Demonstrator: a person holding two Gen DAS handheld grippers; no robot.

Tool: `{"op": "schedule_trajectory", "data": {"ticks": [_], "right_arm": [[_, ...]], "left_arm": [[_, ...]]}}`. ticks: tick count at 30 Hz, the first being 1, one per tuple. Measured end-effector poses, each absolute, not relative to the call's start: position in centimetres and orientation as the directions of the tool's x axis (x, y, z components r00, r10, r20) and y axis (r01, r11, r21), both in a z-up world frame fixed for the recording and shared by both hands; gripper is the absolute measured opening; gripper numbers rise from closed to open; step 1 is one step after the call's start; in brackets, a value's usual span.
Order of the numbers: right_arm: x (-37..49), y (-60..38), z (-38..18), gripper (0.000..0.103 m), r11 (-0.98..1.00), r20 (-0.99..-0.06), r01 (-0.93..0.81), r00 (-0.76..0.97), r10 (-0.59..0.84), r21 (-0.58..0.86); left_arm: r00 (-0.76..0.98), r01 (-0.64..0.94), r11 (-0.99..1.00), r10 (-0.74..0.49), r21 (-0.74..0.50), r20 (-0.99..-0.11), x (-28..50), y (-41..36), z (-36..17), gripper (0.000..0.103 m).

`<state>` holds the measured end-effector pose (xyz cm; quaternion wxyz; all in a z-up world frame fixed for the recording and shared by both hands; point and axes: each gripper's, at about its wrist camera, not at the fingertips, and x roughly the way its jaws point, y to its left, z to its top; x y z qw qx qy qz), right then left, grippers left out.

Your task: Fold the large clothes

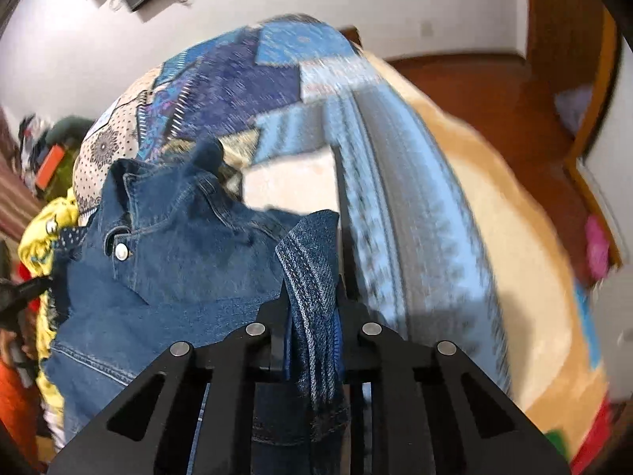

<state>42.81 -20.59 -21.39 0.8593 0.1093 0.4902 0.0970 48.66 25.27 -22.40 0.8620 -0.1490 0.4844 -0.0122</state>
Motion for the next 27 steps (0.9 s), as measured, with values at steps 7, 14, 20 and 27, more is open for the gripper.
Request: {"op": "schedule_trajectory", "data": {"ticks": [7, 14, 20, 27], "right_arm": [[47.4, -17.4, -15.9, 0.013, 0.973, -0.763, -0.161, 0.605, 0.229, 0.164], [50.6, -16.1, -20.5, 0.014, 0.988, -0.826, -0.117, 0.544, 0.151, 0.104], [50.1, -17.2, -23.4, 0.023, 0.989, -0.860, -0.110, 0.489, 0.144, 0.103], [48.2, -16.9, -21.3, 0.065, 0.989, -0.873, -0.144, 0.479, 0.096, 0.029]], "left_arm": [[0.613, -0.133, 0.959, -0.118, -0.249, -0.782, 48.0, 26.6, -18.2, 0.008], [0.538, -0.172, 0.975, -0.024, -0.138, -0.843, 49.8, 27.1, -21.4, 0.009], [0.479, -0.197, 0.975, 0.004, -0.104, -0.878, 50.5, 27.5, -24.2, 0.022], [0.447, -0.190, 0.979, 0.017, -0.076, -0.895, 49.0, 26.4, -23.1, 0.031]]}}
